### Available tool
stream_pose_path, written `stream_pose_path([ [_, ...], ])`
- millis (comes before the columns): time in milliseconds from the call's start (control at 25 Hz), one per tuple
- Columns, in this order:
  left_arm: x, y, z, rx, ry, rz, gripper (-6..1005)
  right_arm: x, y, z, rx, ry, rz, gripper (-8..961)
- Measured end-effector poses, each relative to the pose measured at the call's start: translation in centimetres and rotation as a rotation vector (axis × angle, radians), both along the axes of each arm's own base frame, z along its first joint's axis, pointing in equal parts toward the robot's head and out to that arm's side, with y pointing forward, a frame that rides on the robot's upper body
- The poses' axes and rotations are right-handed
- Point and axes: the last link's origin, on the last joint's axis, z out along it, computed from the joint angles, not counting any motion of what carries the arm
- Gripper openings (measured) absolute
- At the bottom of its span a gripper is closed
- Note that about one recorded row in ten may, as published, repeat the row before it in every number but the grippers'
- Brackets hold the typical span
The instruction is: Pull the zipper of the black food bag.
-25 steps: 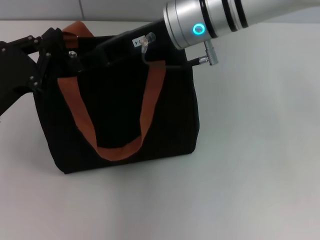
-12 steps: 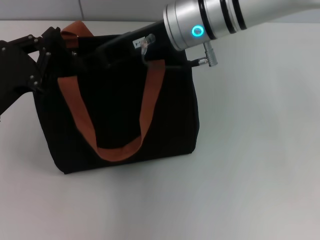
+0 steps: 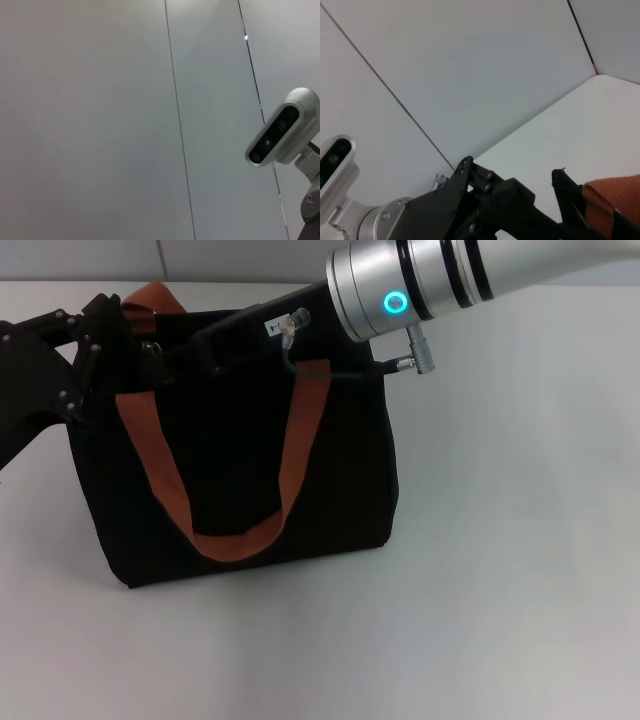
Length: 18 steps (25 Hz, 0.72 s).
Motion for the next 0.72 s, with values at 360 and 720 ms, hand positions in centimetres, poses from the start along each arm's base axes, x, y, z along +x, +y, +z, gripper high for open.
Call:
stream_pose_path([
  [360, 0.03, -0.06, -0.01, -0.002, -0.001, -0.003, 15, -0.03, -0.06, -0.14, 0.001, 0.000, 0.003, 245],
  [720, 0.07, -0.14, -0.07, -0.004, -0.002, -0.007, 15, 0.02, 0.10, -0.17, 0.015, 0.000, 0.007, 25],
])
